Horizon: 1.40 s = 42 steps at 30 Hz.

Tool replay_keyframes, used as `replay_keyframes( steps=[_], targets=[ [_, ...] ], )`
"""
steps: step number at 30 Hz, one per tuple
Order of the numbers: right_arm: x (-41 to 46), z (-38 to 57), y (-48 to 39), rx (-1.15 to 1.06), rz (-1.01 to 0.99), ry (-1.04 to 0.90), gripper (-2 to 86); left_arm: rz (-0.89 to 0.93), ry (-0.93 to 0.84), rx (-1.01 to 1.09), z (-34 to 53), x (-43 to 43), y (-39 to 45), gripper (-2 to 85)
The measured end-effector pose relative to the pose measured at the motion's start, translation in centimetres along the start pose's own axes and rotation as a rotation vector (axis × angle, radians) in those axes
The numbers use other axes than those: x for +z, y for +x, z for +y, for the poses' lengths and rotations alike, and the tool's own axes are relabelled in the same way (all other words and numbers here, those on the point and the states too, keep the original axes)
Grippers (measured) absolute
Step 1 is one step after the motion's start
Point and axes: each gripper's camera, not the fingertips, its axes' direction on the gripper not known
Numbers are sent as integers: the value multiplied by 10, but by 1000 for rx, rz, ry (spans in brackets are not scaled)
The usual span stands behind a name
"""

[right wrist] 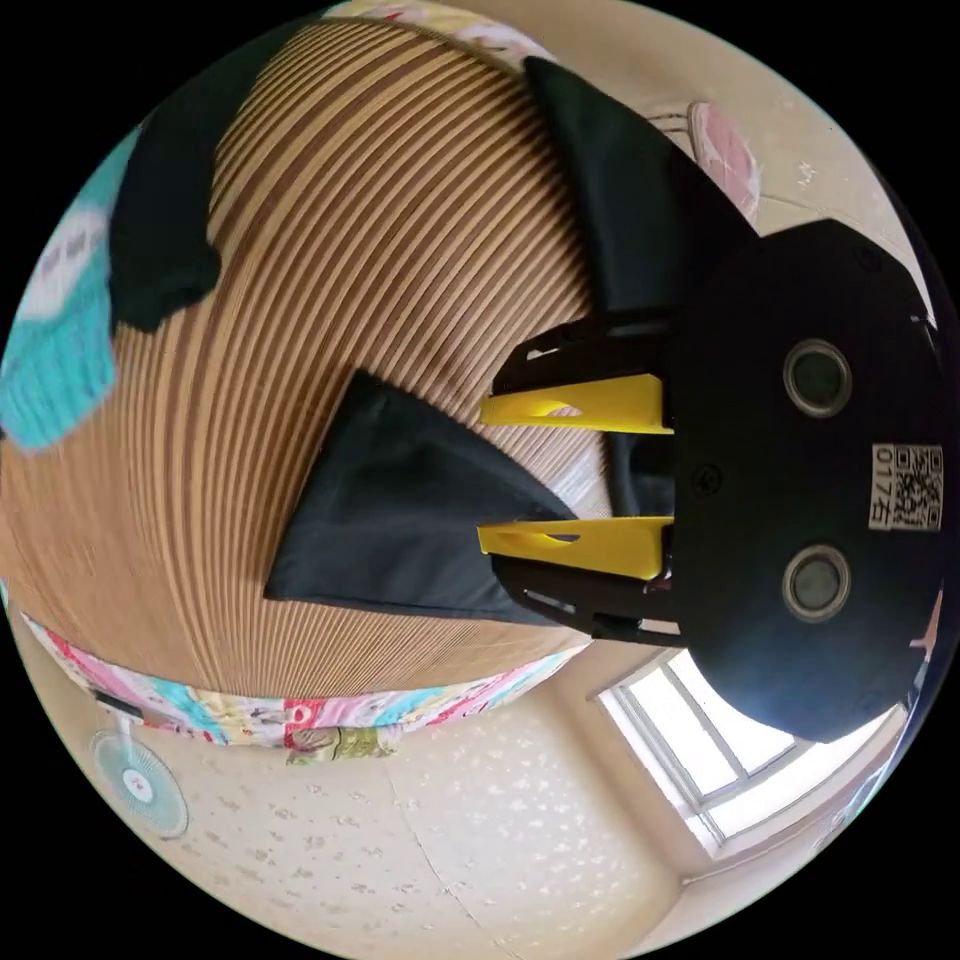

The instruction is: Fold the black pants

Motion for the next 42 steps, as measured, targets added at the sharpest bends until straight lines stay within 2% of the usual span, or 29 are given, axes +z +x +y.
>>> replay_keyframes(
  steps=[2,4,5,7,9,12,15,19,21,23,24,25,27,29,31,35,38,40,42],
  targets=[
    [19,-32,-22,-75,186,-179,49,-3,17,-31,6,2,1,-9],
    [17,-53,-55,-223,334,-236,40,6,29,-52,10,6,3,-7],
    [-2,-61,-82,-350,375,-161,38,7,32,-50,10,7,4,-6],
    [-38,-71,-115,-469,379,-25,38,-6,35,-30,8,12,11,3],
    [-70,-79,-134,-514,403,76,41,-25,42,-3,4,16,19,32],
    [-101,-88,-139,-468,474,102,59,-61,77,33,-7,17,31,82],
    [-116,-63,-121,-550,467,33,82,-84,172,49,-20,9,38,105],
    [-121,1,-29,-495,281,-140,81,-159,301,-31,-40,-4,32,136],
    [-116,39,34,-355,182,-199,78,-140,345,-78,-47,-6,23,144],
    [-106,97,121,-94,28,-249,72,-46,378,-100,-52,-5,13,140],
    [-105,113,141,-27,-20,-245,70,20,384,-126,-54,-2,5,135],
    [-105,143,178,83,-158,-188,63,49,381,-165,-56,2,-3,130],
    [-101,184,227,268,-350,-95,59,73,335,-180,-59,9,-14,79],
    [-87,231,276,511,-495,15,82,124,221,-131,-63,14,-24,51],
    [-76,250,297,616,-560,73,127,200,156,-33,-56,5,-31,39],
    [-67,246,299,532,-722,270,155,398,131,240,-29,-19,-23,27],
    [-57,232,286,498,-794,303,126,584,114,393,1,-35,-11,20],
    [-66,230,270,436,-766,352,52,621,115,463,20,-47,1,15],
    [-83,230,247,375,-671,371,39,598,114,489,29,-55,10,13]
  ],
)
